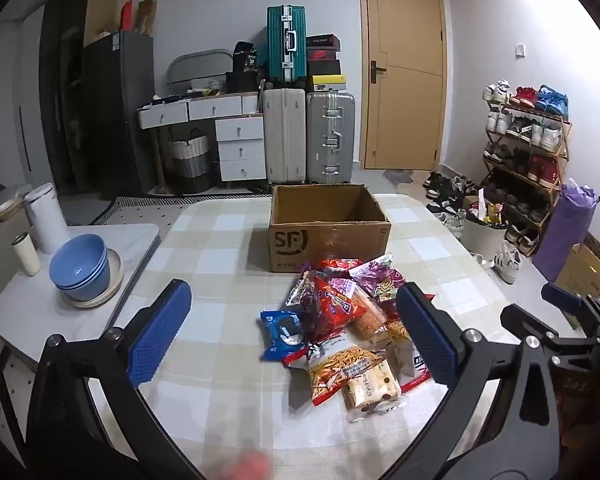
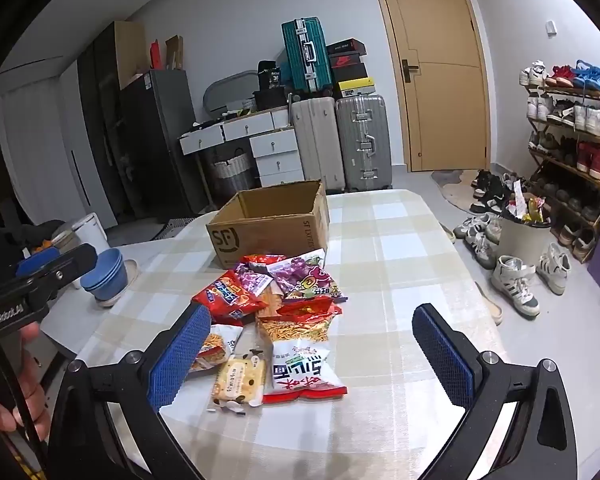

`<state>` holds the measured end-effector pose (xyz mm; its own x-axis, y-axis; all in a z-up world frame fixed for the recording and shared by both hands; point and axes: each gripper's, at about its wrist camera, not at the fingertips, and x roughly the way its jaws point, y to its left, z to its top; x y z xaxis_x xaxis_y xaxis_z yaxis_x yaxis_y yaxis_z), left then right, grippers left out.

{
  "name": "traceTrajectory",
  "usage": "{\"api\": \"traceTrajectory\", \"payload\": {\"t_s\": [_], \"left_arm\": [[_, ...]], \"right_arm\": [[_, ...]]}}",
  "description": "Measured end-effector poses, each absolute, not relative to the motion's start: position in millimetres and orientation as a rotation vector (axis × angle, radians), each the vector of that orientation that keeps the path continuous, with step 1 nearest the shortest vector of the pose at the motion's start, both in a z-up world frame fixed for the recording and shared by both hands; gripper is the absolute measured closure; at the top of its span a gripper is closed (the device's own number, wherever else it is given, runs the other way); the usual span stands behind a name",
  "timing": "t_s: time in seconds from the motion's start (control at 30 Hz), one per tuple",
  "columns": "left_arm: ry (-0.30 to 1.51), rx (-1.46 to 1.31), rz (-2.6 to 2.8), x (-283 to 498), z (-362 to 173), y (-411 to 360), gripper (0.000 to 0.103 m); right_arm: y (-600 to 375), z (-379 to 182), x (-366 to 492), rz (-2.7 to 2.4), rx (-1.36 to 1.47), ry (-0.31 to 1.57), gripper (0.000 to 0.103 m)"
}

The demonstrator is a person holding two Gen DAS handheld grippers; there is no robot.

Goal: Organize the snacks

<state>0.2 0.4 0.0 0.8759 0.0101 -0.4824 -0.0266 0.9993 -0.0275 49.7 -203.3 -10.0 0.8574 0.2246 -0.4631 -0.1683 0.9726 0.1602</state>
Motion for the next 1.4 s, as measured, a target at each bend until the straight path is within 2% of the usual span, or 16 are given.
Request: {"api": "traceTrajectory", "payload": {"t_s": [0.07, 1.4], "left_arm": [[0.447, 0.031, 0.030, -2, 1, -2, 0.001], [0.539, -0.021, -0.018, -2, -25, -4, 0.001]], "right_arm": [[-202, -12, 52, 0.196, 0.117, 0.517, 0.000], [-194, -17, 51, 0.180, 0.099, 0.538, 0.000]]}}
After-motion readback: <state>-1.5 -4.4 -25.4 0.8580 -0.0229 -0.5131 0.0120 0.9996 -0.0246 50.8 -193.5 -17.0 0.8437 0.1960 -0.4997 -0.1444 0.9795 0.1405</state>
